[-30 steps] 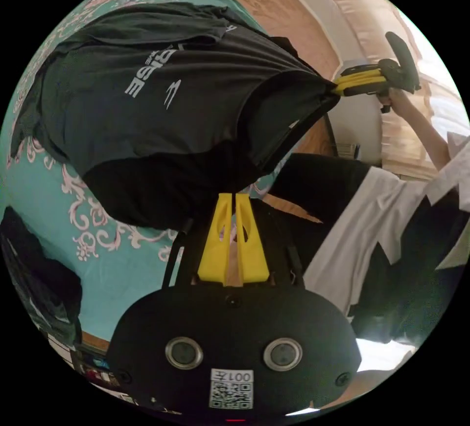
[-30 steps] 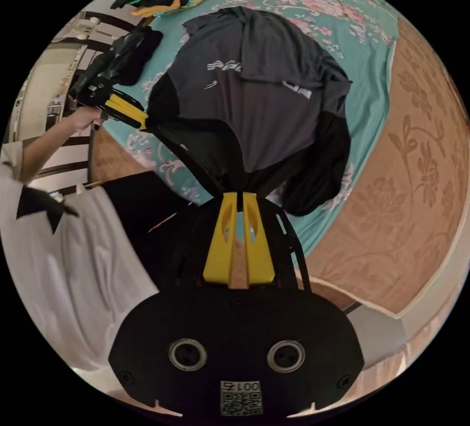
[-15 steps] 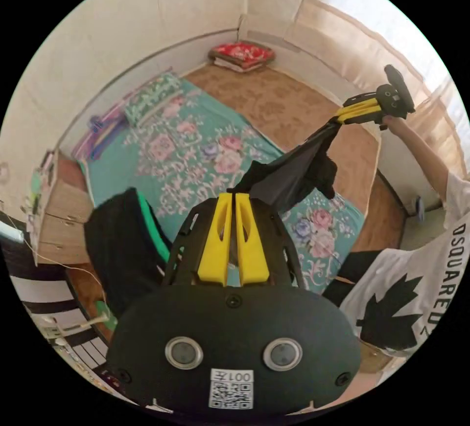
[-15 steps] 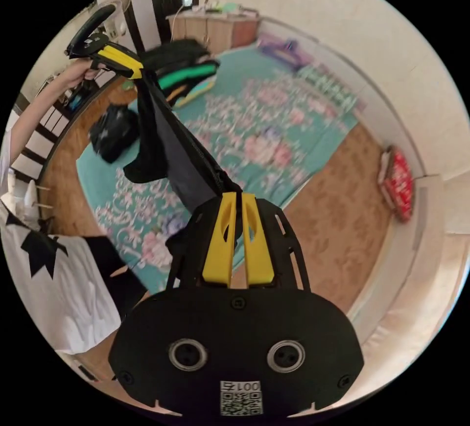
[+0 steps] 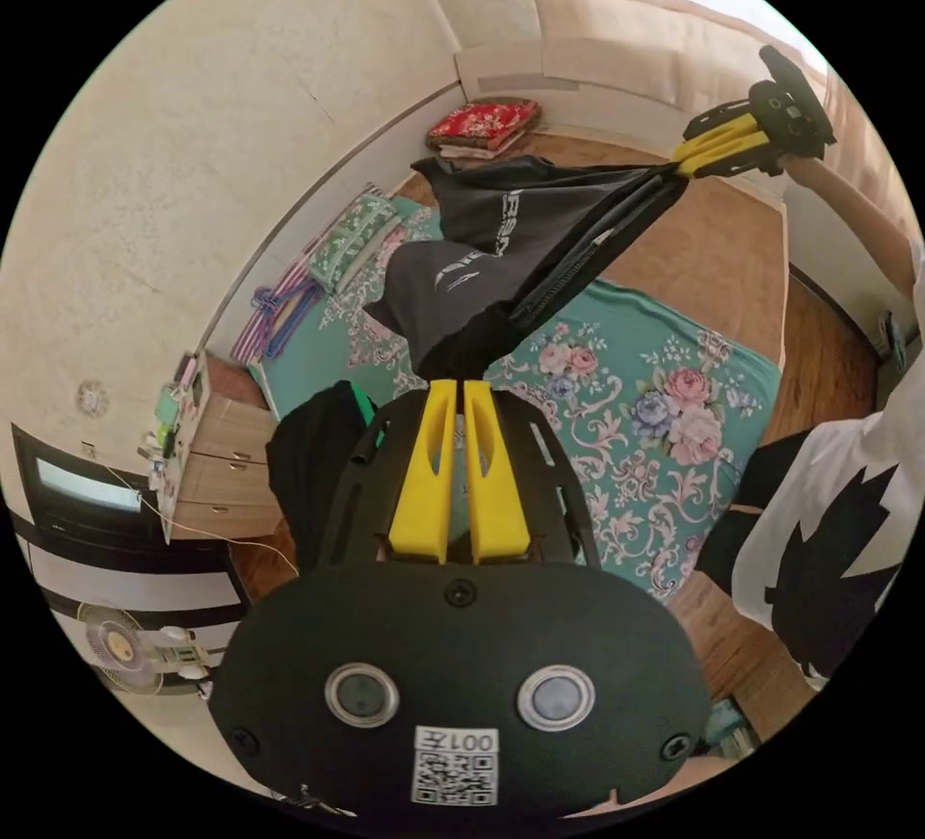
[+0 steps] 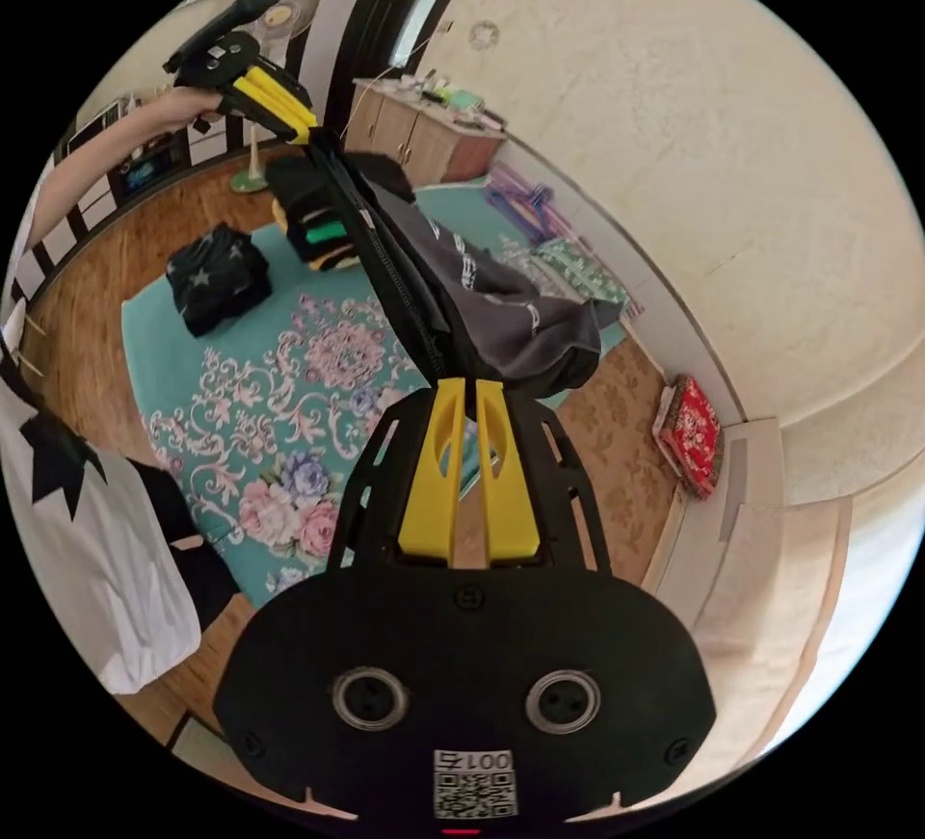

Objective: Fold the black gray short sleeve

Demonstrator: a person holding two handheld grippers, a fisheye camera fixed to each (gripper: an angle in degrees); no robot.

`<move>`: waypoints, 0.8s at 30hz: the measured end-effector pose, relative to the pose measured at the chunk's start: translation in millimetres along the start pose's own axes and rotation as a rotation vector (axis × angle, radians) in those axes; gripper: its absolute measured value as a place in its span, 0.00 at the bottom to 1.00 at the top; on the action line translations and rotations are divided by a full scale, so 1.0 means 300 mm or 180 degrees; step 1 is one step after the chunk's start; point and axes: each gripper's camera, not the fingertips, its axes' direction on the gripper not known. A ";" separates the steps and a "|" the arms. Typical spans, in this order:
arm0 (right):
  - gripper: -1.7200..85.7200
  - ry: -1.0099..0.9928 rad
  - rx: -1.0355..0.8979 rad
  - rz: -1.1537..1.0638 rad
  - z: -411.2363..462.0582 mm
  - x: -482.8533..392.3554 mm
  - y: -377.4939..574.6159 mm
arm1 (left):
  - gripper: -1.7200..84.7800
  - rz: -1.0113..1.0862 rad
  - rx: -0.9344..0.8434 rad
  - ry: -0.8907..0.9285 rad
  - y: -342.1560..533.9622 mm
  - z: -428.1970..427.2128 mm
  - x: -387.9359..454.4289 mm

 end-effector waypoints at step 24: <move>0.04 -0.2042 -0.2027 0.0640 0.766 -0.732 0.715 | 0.01 0.0219 -0.1944 0.1204 0.903 1.056 0.544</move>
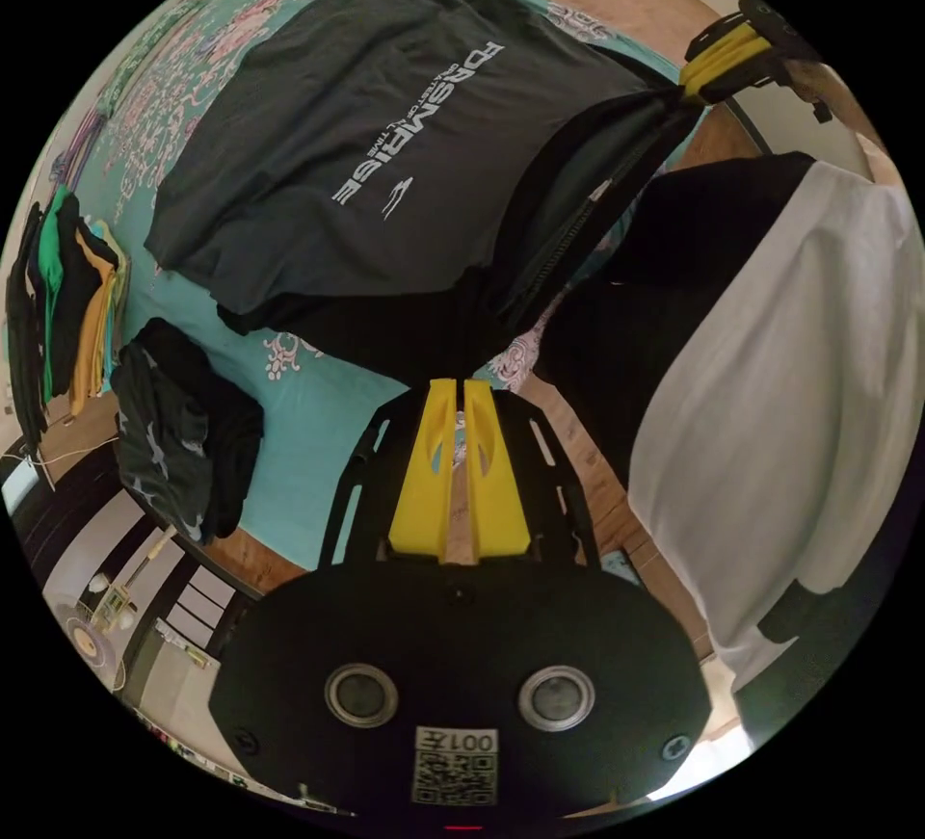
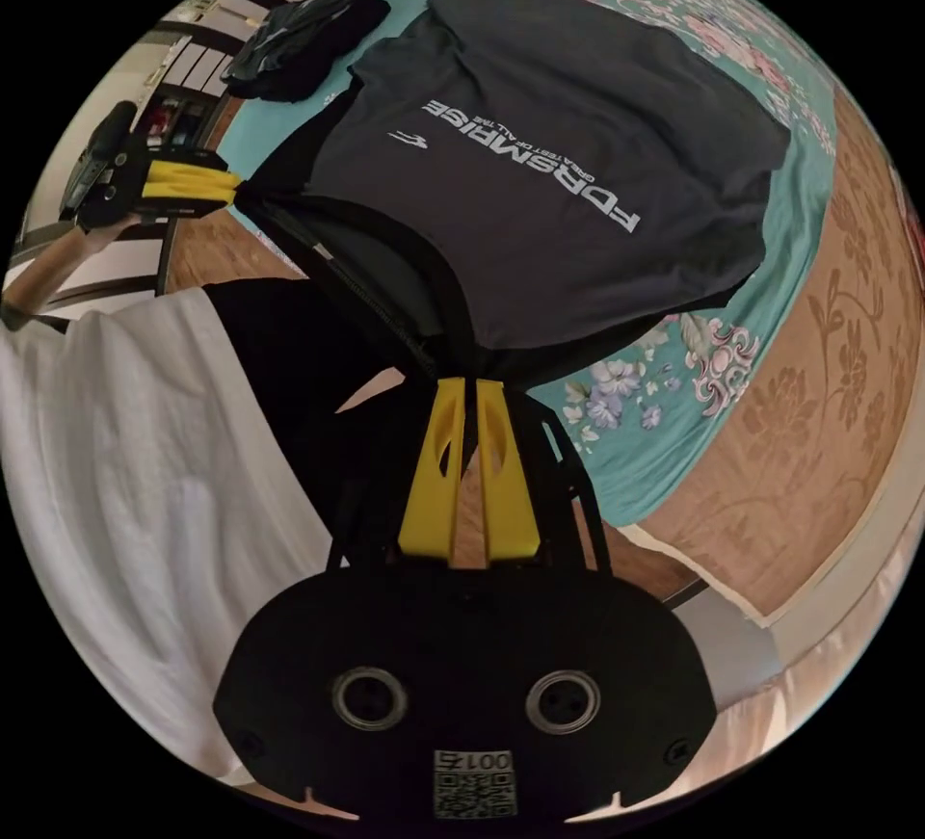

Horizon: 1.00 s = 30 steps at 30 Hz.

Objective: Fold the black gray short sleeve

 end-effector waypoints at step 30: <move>0.12 0.0852 0.0625 -0.1003 -0.070 1.269 0.035 | 0.07 -0.0380 0.1028 0.0088 -0.828 0.419 -0.453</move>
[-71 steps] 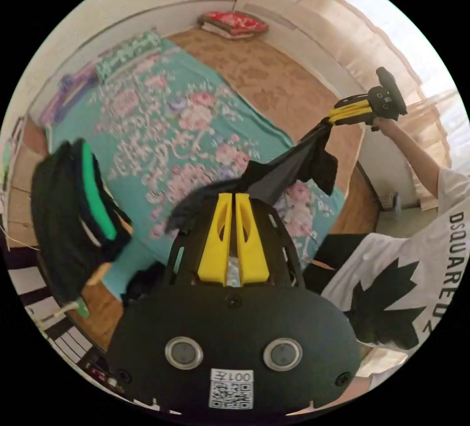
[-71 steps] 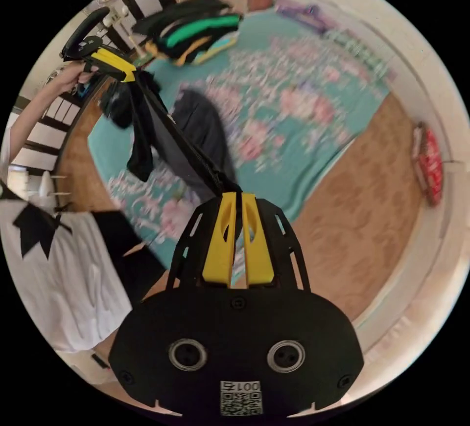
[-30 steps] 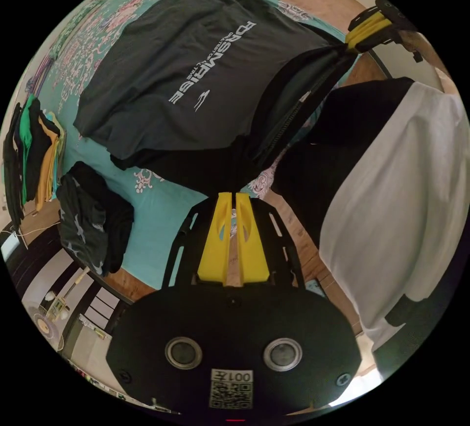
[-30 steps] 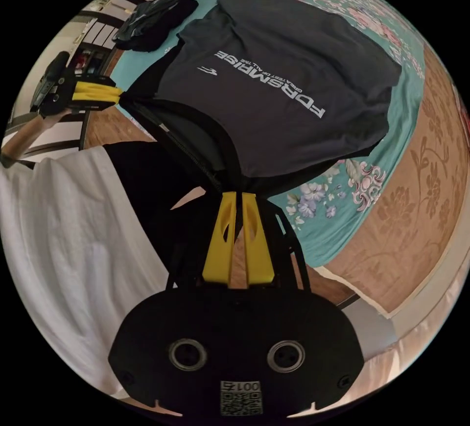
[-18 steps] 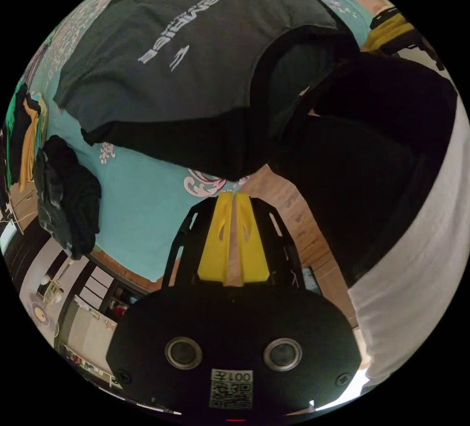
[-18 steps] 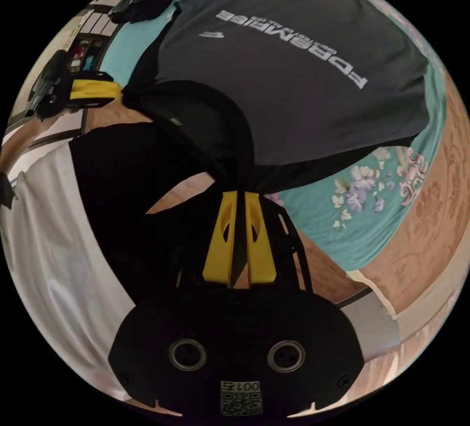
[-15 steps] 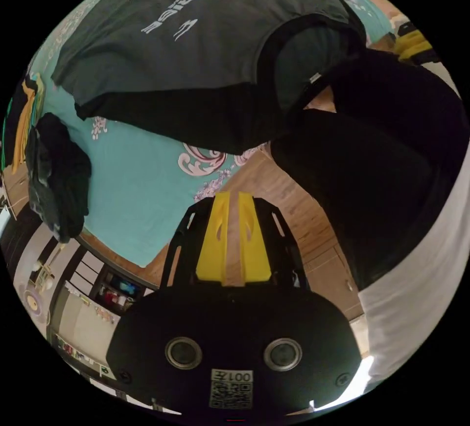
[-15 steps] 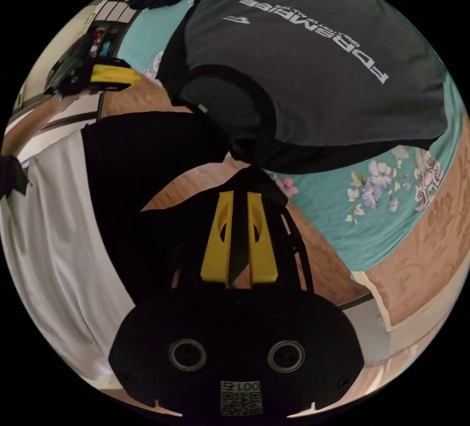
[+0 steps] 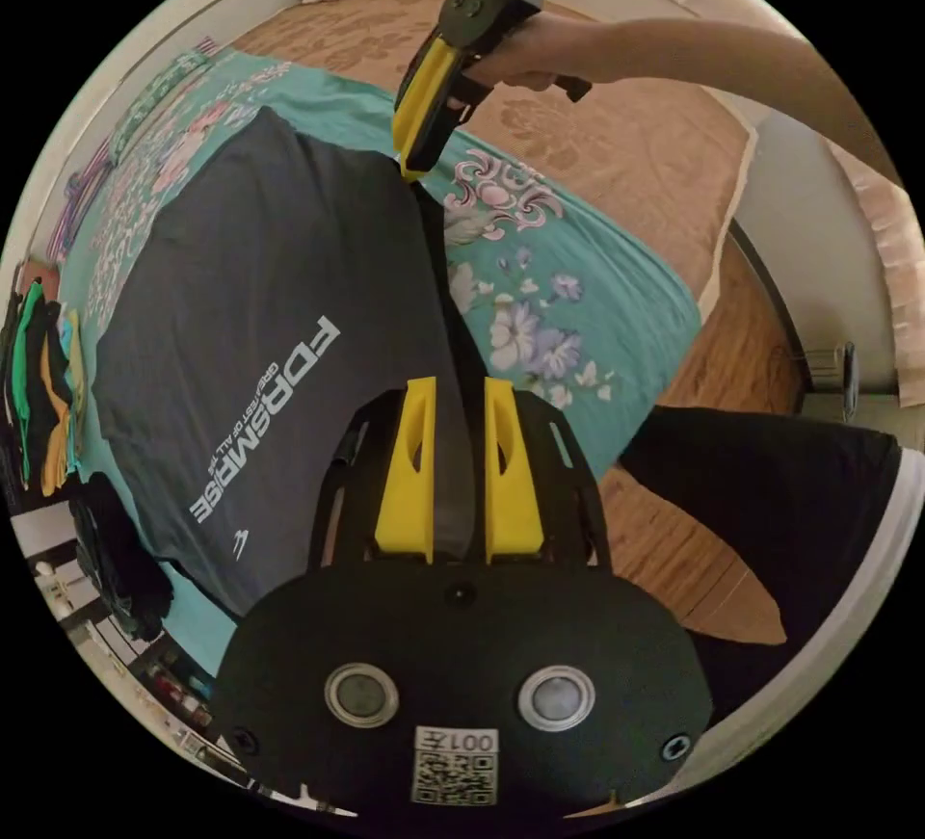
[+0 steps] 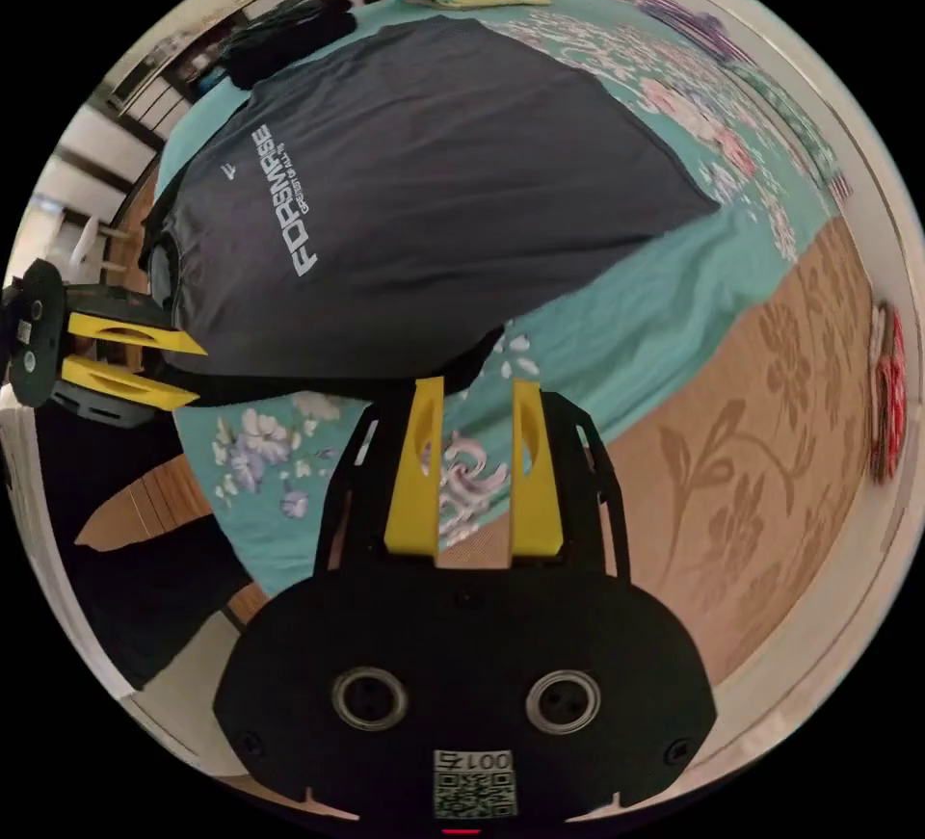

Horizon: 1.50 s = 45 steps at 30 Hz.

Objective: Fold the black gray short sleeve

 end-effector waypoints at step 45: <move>0.05 -0.1884 0.0320 0.0433 -0.294 0.966 0.781 | 0.01 0.0006 -0.0131 -0.0115 -0.236 0.539 -0.852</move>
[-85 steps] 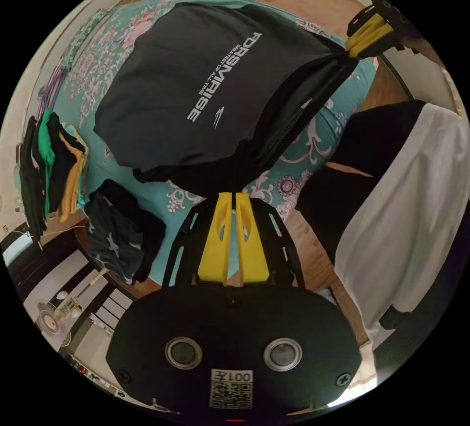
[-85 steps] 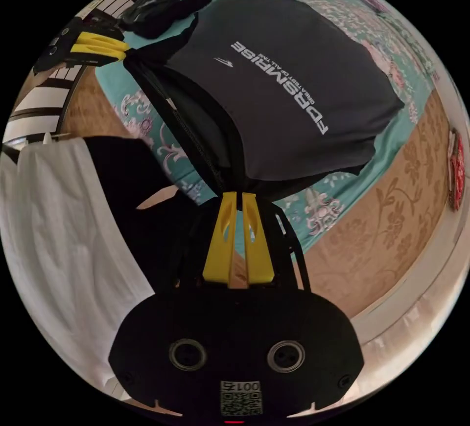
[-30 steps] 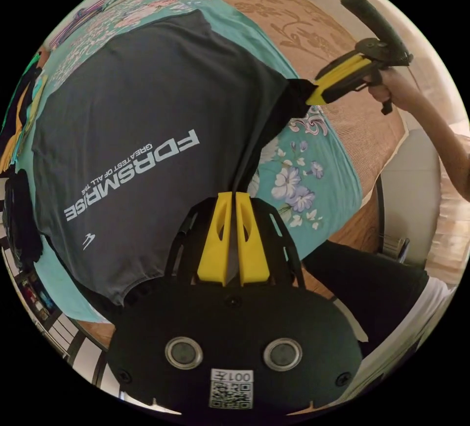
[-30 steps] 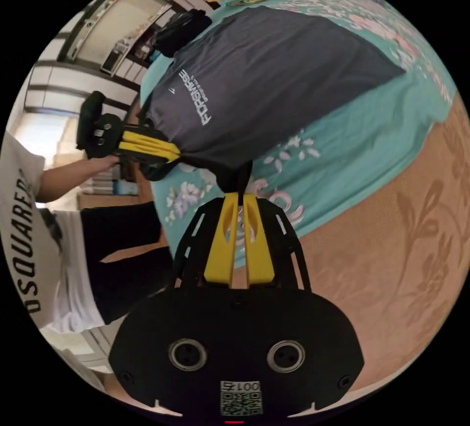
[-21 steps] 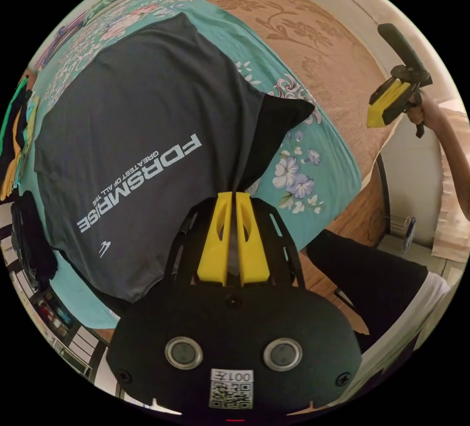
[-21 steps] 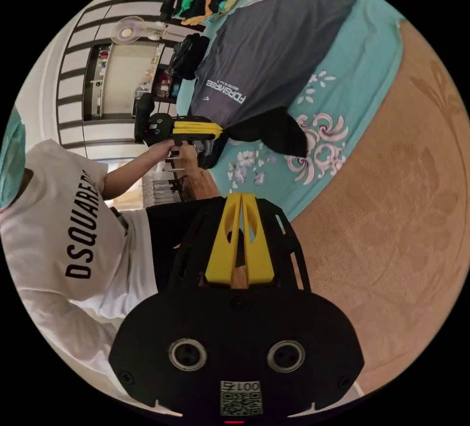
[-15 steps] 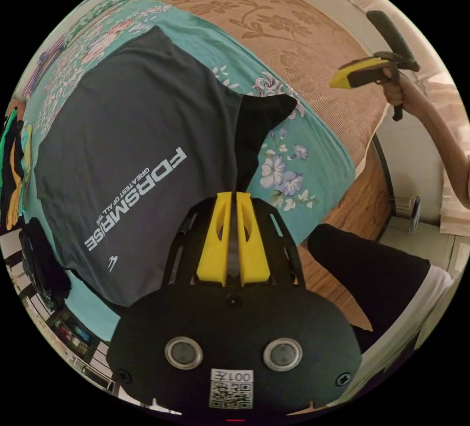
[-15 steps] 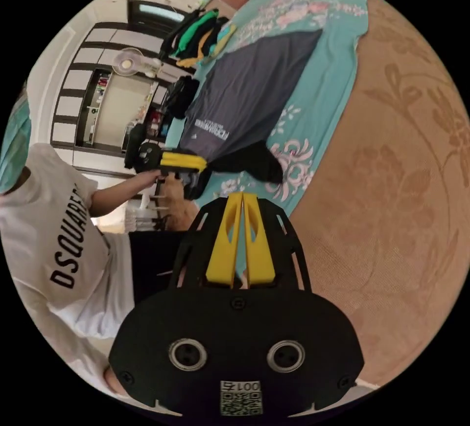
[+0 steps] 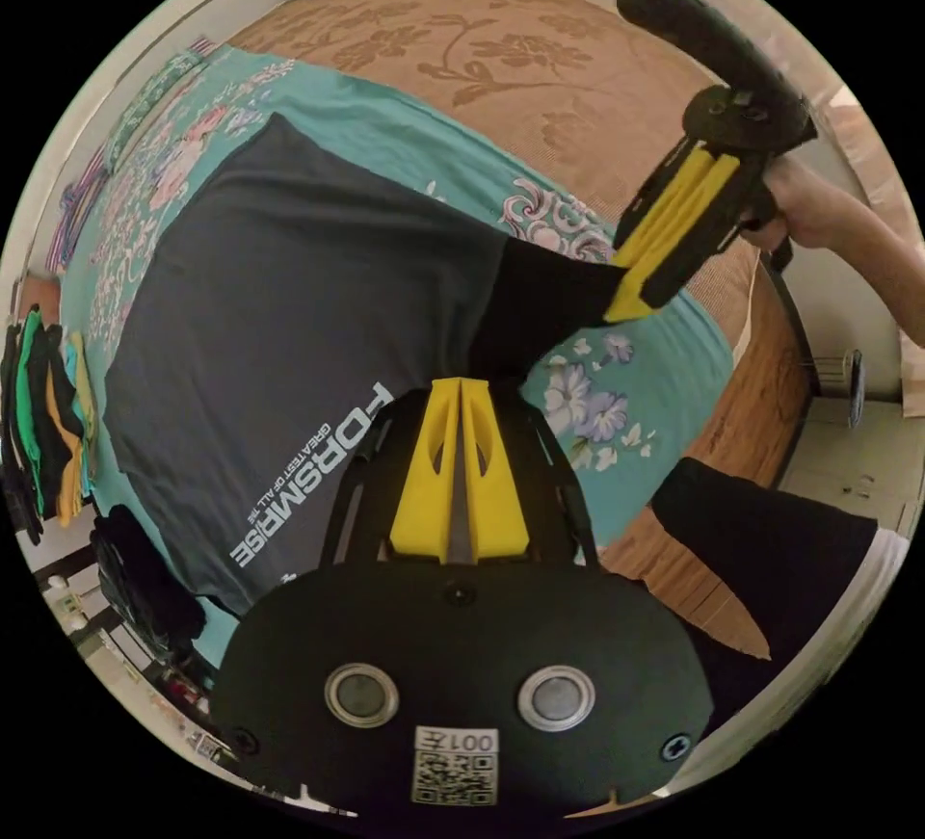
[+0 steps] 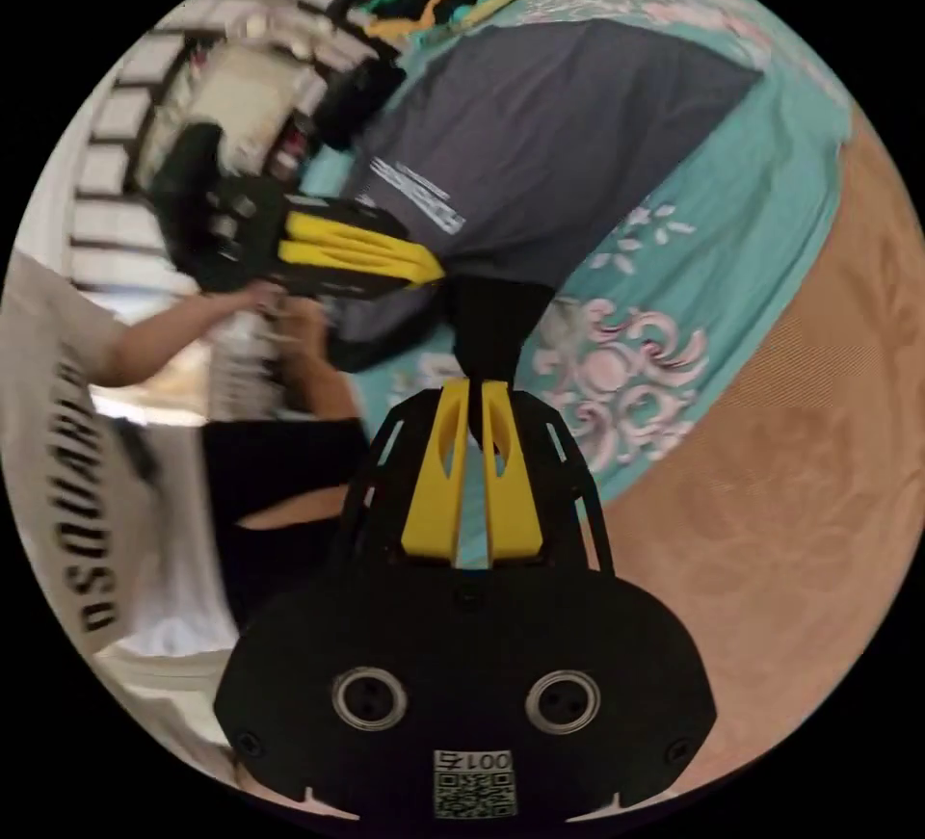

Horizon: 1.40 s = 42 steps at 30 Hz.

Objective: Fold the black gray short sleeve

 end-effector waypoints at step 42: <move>0.03 -0.0135 0.0094 0.0385 -0.403 0.211 0.021 | 0.01 0.0268 0.0377 0.0613 -0.069 0.228 -0.024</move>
